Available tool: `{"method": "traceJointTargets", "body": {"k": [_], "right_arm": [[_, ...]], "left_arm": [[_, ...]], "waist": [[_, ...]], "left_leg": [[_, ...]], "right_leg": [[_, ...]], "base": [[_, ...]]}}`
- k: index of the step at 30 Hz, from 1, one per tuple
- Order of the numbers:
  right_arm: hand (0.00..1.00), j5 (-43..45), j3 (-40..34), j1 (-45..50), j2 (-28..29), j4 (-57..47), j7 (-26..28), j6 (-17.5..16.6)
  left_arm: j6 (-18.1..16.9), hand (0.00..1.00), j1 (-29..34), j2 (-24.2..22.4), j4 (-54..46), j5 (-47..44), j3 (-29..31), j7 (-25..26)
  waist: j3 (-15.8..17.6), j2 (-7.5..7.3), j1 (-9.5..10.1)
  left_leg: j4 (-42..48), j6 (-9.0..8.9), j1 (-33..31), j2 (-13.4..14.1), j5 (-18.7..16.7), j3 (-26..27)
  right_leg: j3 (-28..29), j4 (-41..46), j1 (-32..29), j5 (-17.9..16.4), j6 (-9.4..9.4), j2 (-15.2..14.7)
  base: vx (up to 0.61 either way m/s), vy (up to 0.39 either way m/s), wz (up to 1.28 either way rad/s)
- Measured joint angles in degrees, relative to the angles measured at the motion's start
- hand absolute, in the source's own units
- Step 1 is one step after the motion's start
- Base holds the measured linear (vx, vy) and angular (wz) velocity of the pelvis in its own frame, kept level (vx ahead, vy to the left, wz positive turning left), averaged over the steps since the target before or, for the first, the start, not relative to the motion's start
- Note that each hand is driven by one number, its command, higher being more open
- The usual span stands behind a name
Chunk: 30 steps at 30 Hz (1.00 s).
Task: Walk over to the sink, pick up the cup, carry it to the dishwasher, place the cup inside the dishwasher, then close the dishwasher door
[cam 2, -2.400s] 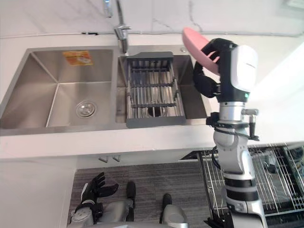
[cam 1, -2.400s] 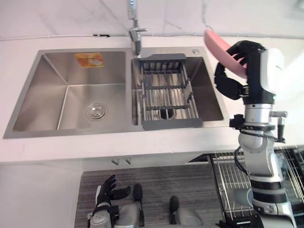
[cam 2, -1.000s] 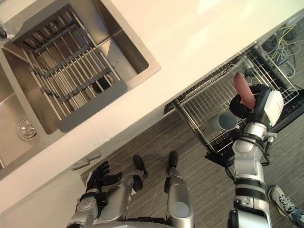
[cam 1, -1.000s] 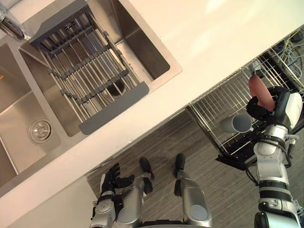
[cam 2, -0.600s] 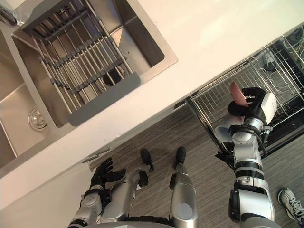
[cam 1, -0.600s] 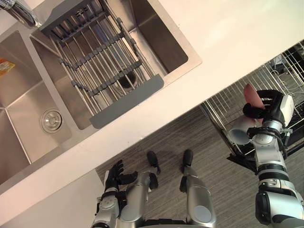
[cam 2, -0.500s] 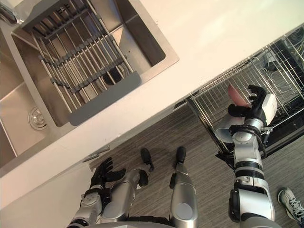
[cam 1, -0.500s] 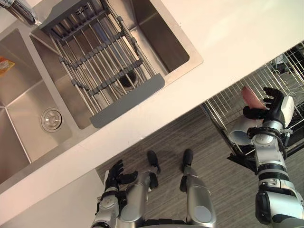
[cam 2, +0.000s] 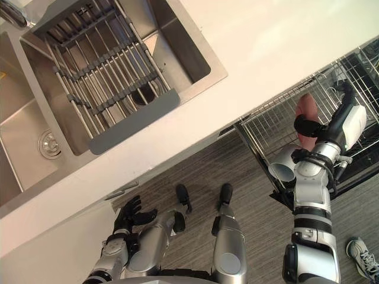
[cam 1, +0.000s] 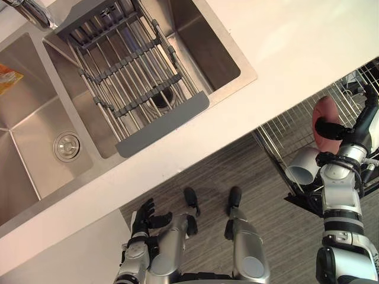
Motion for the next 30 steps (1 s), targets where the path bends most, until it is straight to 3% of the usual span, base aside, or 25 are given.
{"method": "traceJointTargets", "body": {"k": [5, 9, 16, 19, 25, 30], "right_arm": [[0.9, 6.2, -3.3, 9.3, 2.7, -4.5, 5.8, -1.0], [0.9, 9.1, -9.4, 12.9, 5.7, -6.9, 6.2, -1.7], [0.9, 11.2, -21.4, 21.3, 16.2, -11.8, 1.0, -3.8], [0.9, 18.1, -23.6, 24.9, 20.2, -11.5, -1.2, -3.8], [0.9, 25.5, -23.6, 26.6, 22.8, -8.1, -2.0, -4.1], [0.9, 37.6, -23.5, 22.7, 22.3, -2.1, 2.9, -7.1]], "left_arm": [[1.1, 0.9, 0.1, 0.3, -1.2, 0.6, 0.8, -0.7], [1.2, 0.9, 0.1, 0.4, -1.7, 1.1, 1.3, -0.9], [1.4, 0.9, 0.2, -0.2, -2.2, 1.1, 4.0, -0.7], [1.7, 0.9, 0.2, -0.9, -2.4, 1.1, 4.1, -0.7], [1.8, 0.9, -1.3, -3.2, -2.5, 1.1, 4.9, -0.6], [2.0, 0.9, -2.2, -3.8, -2.2, 1.0, 4.9, -0.7]], "waist": [[0.7, -1.44, -0.6], [0.7, -2.46, -1.47], [0.5, -4.19, -2.22], [0.4, -4.42, -2.16], [0.2, -4.4, -0.53], [0.1, -4.57, 0.66]], "left_leg": [[-2.5, -0.32, 2.2, -0.4, 1.0, -0.1], [-3.4, -0.52, 3.2, -0.5, 1.1, 0.2], [-4.7, -1.07, 5.3, -0.4, 1.0, 0.4], [-4.9, -1.33, 6.2, -0.2, 0.8, 0.9], [-2.2, -2.28, 6.3, 1.6, -1.8, 4.1], [-1.3, -2.49, 6.1, 2.0, -2.0, 3.9]], "right_leg": [[0.0, -0.1, 1.2, -0.1, -0.02, 0.0], [0.4, -0.1, 1.6, -0.2, 0.04, 0.0], [0.3, 0.5, 2.9, -1.5, 0.2, 0.0], [0.3, 2.3, 2.9, -3.0, 0.21, -0.2], [0.2, 5.2, 3.0, -5.3, 0.0, -0.2], [-0.1, 5.9, 3.0, -5.9, -0.11, -0.2]], "base": [[0.0, 0.0, 0.0], [0.01, 0.026, -0.06], [0.03, 0.008, 0.0], [0.07, 0.001, -0.04], [0.05, -0.011, -0.01], [0.04, -0.005, 0.03]]}}
